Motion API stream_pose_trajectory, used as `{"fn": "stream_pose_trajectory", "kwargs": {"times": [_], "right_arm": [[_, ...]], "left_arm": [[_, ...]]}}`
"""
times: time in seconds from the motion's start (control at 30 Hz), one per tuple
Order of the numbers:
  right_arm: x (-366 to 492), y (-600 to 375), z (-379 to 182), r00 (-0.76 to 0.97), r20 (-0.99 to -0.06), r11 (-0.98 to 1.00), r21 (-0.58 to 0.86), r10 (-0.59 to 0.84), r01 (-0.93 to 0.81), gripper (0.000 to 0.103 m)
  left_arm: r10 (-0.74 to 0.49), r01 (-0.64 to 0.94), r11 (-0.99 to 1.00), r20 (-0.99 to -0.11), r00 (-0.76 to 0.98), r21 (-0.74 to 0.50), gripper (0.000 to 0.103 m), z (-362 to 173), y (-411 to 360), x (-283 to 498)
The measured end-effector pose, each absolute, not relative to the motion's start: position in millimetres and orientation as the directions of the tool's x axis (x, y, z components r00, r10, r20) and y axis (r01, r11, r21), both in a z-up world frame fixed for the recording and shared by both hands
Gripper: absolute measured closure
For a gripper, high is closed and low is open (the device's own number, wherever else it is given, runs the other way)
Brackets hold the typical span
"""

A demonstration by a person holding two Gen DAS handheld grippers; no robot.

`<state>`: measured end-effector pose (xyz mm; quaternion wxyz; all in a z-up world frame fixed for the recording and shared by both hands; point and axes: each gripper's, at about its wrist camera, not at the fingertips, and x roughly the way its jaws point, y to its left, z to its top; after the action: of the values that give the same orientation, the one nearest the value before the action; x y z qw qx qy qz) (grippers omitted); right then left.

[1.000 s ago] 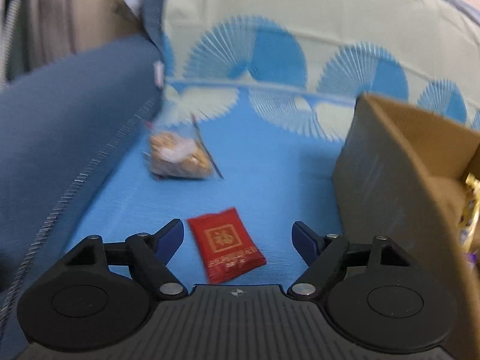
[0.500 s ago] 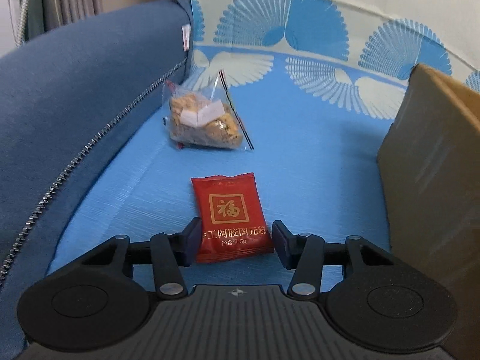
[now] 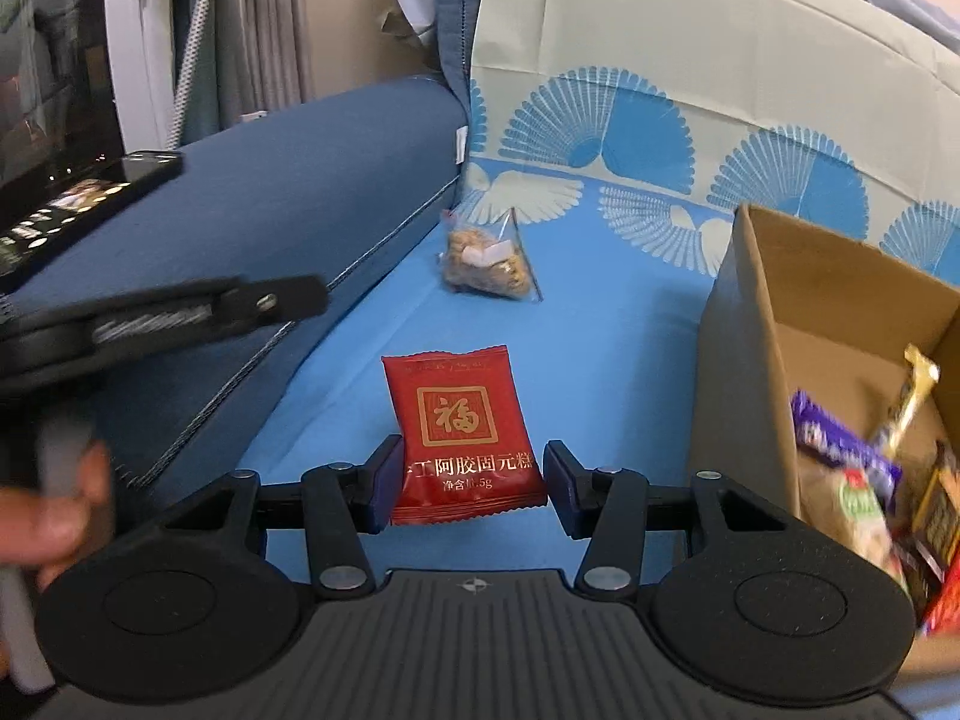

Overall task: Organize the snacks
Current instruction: 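Move the right gripper to the red fortune-print pack and grasp it, then grasp the clear cookie bag with the left gripper while the right holds the red pack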

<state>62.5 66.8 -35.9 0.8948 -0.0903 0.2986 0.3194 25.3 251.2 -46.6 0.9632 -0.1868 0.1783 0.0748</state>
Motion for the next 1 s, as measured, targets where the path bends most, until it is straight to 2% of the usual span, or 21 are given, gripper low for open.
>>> {"fn": "stream_pose_trajectory", "kwargs": {"times": [0.1, 0.43, 0.63, 0.67, 0.7, 0.77, 0.83, 0.87, 1.0], "right_arm": [[56.5, 70.4, -55.5, 0.653, -0.577, 0.786, -0.031, 0.491, -0.618, 0.051], [67.9, 72.1, -95.1, 0.633, -0.627, 0.802, -0.023, 0.454, -0.598, 0.051], [85.1, 70.3, -103.8, 0.61, -0.666, 0.825, 0.016, 0.43, -0.564, 0.043], [87.9, 70.3, -104.6, 0.601, -0.674, 0.824, 0.021, 0.43, -0.566, 0.036], [89.6, 70.5, -105.8, 0.597, -0.68, 0.824, 0.02, 0.426, -0.566, 0.034], [93.6, 70.7, -107.9, 0.587, -0.689, 0.827, 0.033, 0.425, -0.561, 0.034], [97.2, 71.5, -109.6, 0.568, -0.7, 0.828, 0.058, 0.432, -0.557, 0.038], [98.5, 72.2, -110.3, 0.558, -0.707, 0.826, 0.066, 0.435, -0.56, 0.049], [98.5, 74.6, -110.6, 0.558, -0.708, 0.824, 0.059, 0.433, -0.564, 0.053]], "left_arm": [[0.088, -0.221, 0.921, -0.381, 0.92, -0.321, 0.043, -46.0, 249.0, 27.1], [0.101, -0.219, 0.945, -0.42, 0.902, -0.242, 0.043, -47.8, 236.1, 37.4], [0.092, -0.187, 0.966, -0.435, 0.896, -0.18, 0.042, -48.2, 224.0, 44.7], [0.089, -0.187, 0.965, -0.446, 0.891, -0.182, 0.038, -48.7, 224.5, 48.3], [0.087, -0.195, 0.962, -0.463, 0.882, -0.19, 0.034, -49.2, 226.7, 55.7], [0.09, -0.222, 0.949, -0.483, 0.871, -0.222, 0.027, -49.1, 232.9, 70.3], [0.11, -0.256, 0.937, -0.494, 0.862, -0.238, 0.018, -47.9, 238.0, 87.2], [0.126, -0.276, 0.931, -0.498, 0.858, -0.24, 0.012, -46.4, 240.4, 99.9], [0.157, -0.302, 0.927, -0.497, 0.853, -0.225, 0.001, -39.0, 236.7, 148.3]]}}
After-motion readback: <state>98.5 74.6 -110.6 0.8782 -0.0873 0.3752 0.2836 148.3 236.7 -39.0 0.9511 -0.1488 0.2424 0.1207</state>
